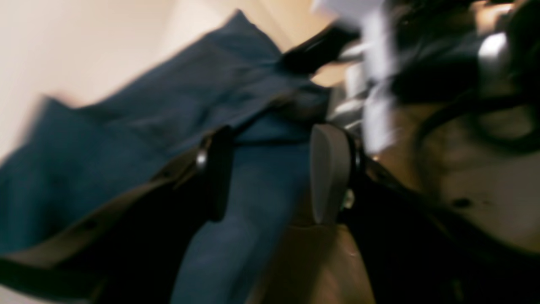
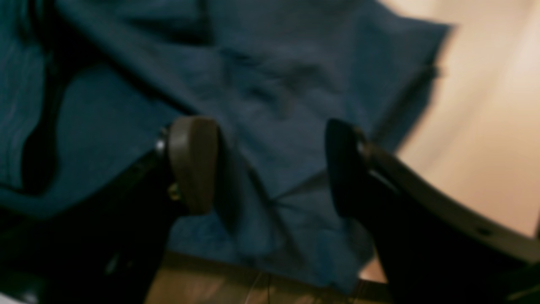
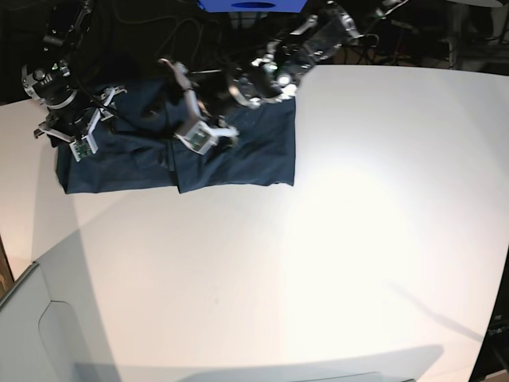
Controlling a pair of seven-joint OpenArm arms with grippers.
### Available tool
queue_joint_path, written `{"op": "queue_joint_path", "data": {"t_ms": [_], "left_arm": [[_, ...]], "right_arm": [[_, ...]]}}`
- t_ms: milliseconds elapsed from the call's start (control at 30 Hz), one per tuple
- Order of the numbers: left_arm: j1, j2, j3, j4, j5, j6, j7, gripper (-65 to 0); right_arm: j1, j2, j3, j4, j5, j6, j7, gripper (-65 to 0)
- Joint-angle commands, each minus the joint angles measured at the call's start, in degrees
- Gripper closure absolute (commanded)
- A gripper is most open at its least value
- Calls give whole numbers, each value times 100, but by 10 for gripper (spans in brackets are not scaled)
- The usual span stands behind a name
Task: Fold the T-shirt properly
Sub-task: 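Lay the folded end on the shirt and release the left gripper, then grasp the strip's other end with the right gripper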
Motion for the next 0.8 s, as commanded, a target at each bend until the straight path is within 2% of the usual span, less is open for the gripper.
{"op": "queue_joint_path", "data": {"t_ms": [0,133,333,400,567,700,767], "left_arm": [[72,-83,-232,197,4,34,-122,-286],[688,-444,-1533,337,4,34,-131,-286],[1426,-417,-3370,285,4,-1,-131,-286],[1567,-417,-3748,285,4,-1,-131,-286],[1734,-417,-4223,285,4,-10,-131,-286],[1734,-417,-4258,285,4,-10,-122,-286],[1734,-417,-4241,276,4,-10,-122,-286]], "right_arm": [[88,35,93,208,80,113,103,-419],[299,70,392,287,80,113,68,-456],[914,79,910,-495,62,113,59,-459],[1055,219,1007,-943,62,113,59,-459],[1416,351,1192,-1946,62,113,103,-459],[1600,448,1367,-2385,62,113,112,-459],[1653,597,1367,-2579,71,113,120,-459]]}}
